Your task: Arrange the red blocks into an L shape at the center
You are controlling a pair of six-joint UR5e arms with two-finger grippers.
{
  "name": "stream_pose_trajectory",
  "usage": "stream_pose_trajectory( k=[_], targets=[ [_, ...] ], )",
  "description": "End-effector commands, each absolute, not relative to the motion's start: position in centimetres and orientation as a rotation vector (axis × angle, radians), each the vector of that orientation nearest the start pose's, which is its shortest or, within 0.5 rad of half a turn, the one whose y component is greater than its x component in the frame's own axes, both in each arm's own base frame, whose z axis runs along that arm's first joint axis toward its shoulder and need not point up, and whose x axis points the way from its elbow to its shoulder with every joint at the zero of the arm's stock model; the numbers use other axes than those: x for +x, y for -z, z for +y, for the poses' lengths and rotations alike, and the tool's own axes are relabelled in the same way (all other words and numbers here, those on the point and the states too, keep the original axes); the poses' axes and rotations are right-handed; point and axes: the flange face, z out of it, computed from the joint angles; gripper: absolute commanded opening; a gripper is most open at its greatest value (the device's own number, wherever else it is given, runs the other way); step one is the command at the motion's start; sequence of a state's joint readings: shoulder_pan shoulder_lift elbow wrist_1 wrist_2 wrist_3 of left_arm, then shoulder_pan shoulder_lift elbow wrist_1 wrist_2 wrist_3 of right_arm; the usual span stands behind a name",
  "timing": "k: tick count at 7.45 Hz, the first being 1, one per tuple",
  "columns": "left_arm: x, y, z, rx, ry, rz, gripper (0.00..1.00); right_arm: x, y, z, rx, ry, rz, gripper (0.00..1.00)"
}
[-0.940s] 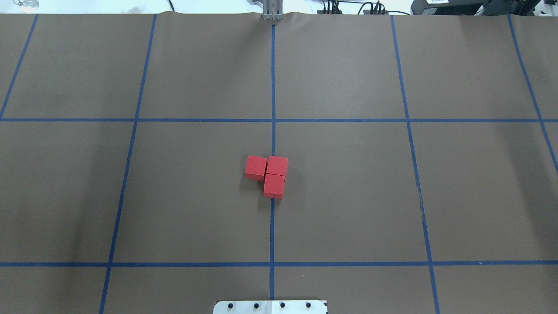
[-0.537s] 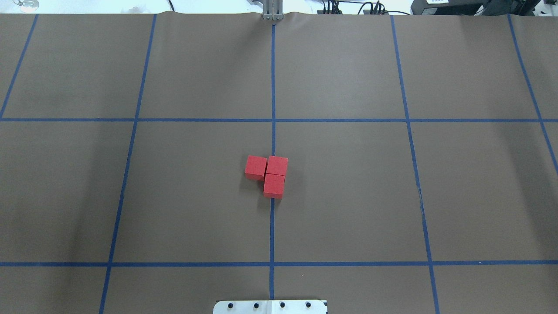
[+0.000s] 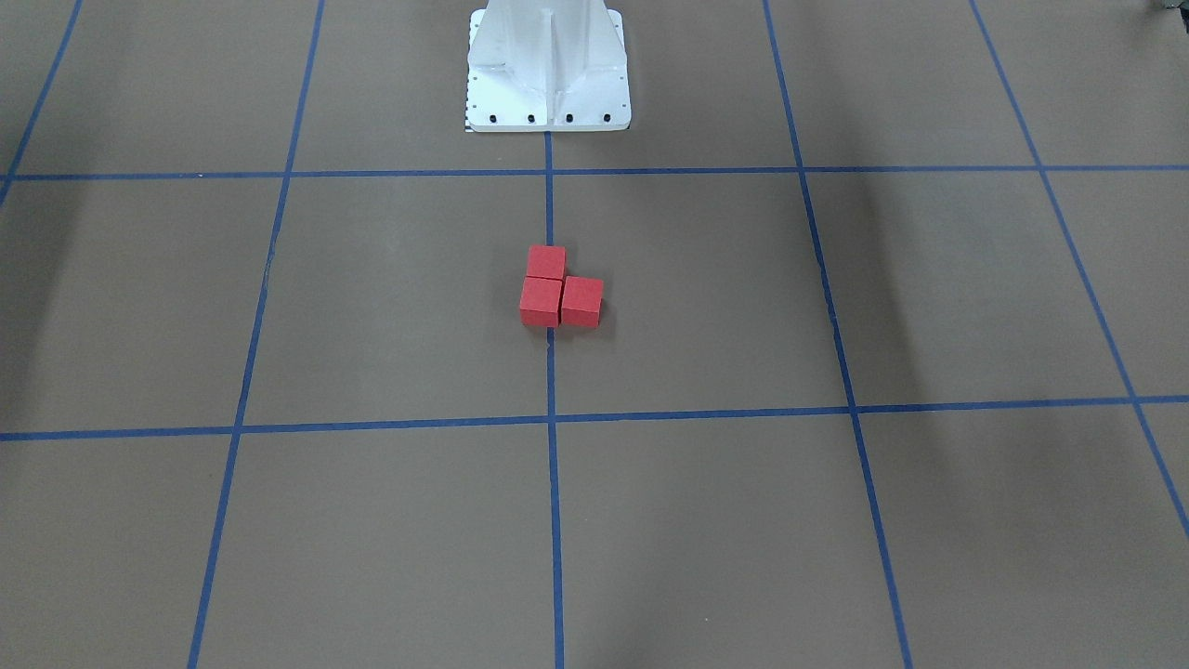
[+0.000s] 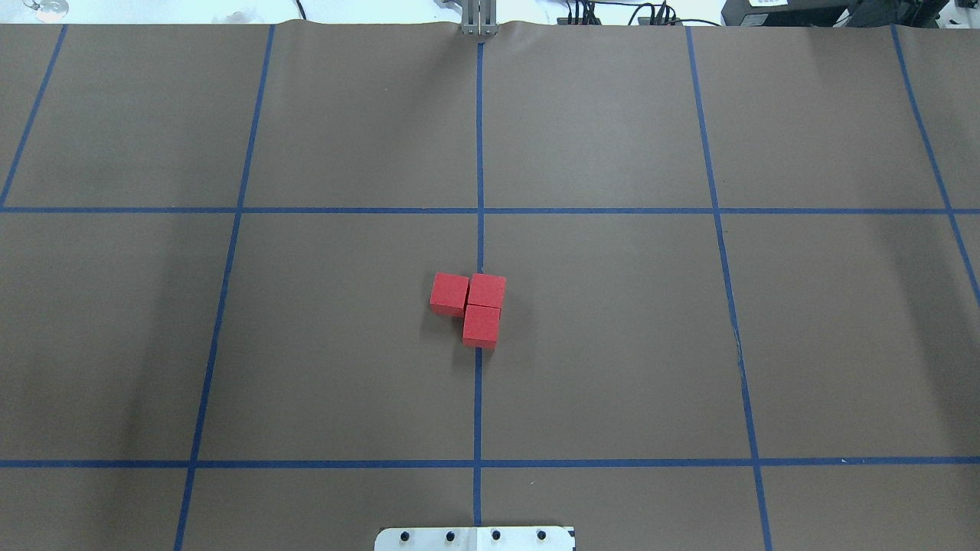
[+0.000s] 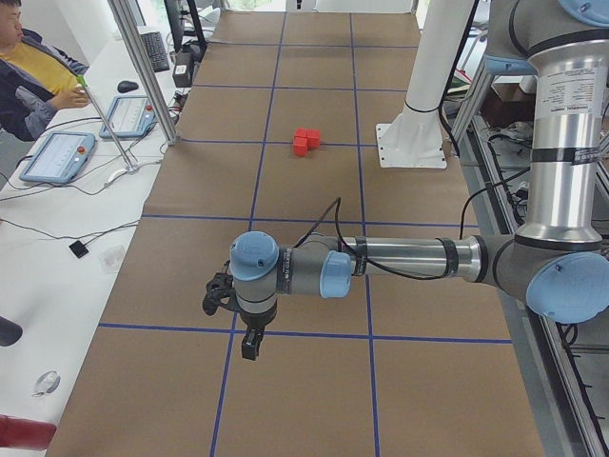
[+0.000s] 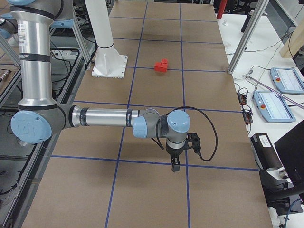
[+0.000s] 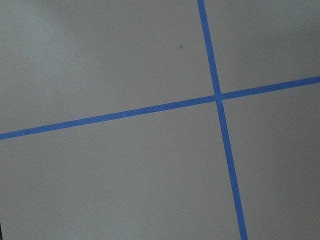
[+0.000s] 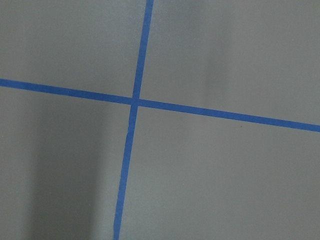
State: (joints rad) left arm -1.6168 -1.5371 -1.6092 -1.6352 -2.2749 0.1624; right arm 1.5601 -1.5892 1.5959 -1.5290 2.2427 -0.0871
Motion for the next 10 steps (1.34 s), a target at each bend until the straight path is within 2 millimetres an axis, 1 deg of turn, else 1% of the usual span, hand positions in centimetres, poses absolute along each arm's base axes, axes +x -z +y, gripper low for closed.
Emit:
stream_pose_trajectory(
  k=[1, 4, 10],
  targets=[
    [-9.02, -65.51, -47.89, 0.137, -0.137, 0.694, 1.00, 6.61, -65.80, -48.85, 0.073, 0.111, -0.670, 1.00],
    [-9.00, -66.00, -47.31, 0.128, -0.132, 0.695, 1.00, 6.61, -65.87, -48.78, 0.072, 0.110, -0.670, 1.00],
    [-9.00, -66.00, -47.31, 0.127, -0.131, 0.695, 1.00, 6.61, -65.80, -48.79, 0.072, 0.109, -0.670, 1.00]
  ],
)
